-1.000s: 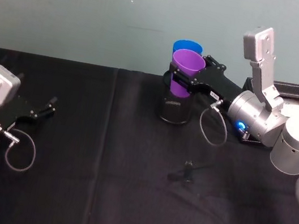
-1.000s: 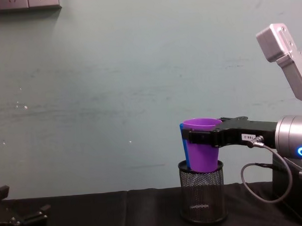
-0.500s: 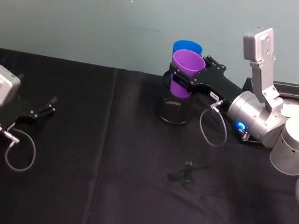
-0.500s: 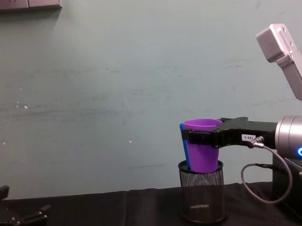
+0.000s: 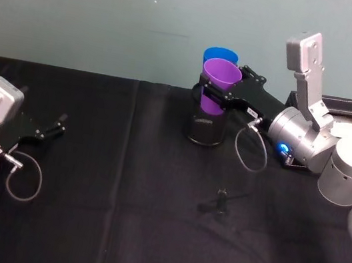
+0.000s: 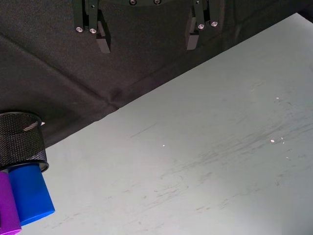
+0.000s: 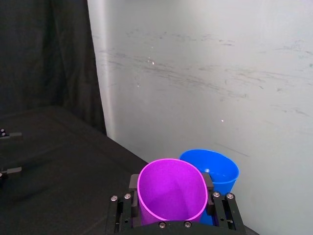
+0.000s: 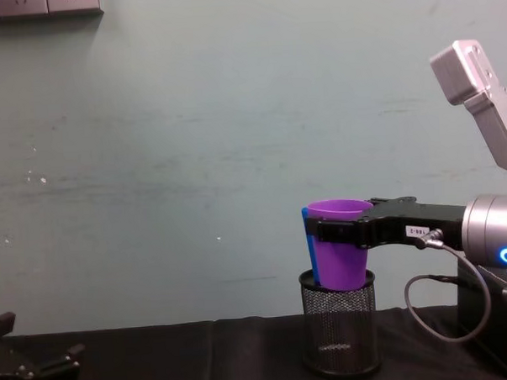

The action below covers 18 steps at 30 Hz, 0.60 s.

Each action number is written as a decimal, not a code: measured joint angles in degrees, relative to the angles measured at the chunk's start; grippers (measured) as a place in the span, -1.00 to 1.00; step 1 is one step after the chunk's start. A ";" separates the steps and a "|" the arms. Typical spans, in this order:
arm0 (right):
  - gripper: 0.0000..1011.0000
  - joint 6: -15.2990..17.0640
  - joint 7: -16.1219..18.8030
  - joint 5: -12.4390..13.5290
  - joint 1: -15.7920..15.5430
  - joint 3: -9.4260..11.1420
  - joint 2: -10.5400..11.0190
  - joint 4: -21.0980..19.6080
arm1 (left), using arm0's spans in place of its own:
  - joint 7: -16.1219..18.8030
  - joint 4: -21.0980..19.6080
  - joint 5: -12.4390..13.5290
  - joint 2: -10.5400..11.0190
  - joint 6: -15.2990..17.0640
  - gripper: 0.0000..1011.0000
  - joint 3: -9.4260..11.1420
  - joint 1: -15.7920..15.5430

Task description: Pick up one cup with a gripper and tap it against the other cup.

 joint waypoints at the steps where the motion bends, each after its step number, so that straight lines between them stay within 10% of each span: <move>1: 0.47 0.00 0.00 0.00 0.00 0.00 0.00 0.00 | 0.00 0.00 0.00 0.00 0.00 0.98 0.00 0.00; 18: 0.47 0.00 0.00 0.00 0.00 0.00 0.00 0.00 | 0.00 0.00 0.00 0.00 0.00 0.98 0.00 0.00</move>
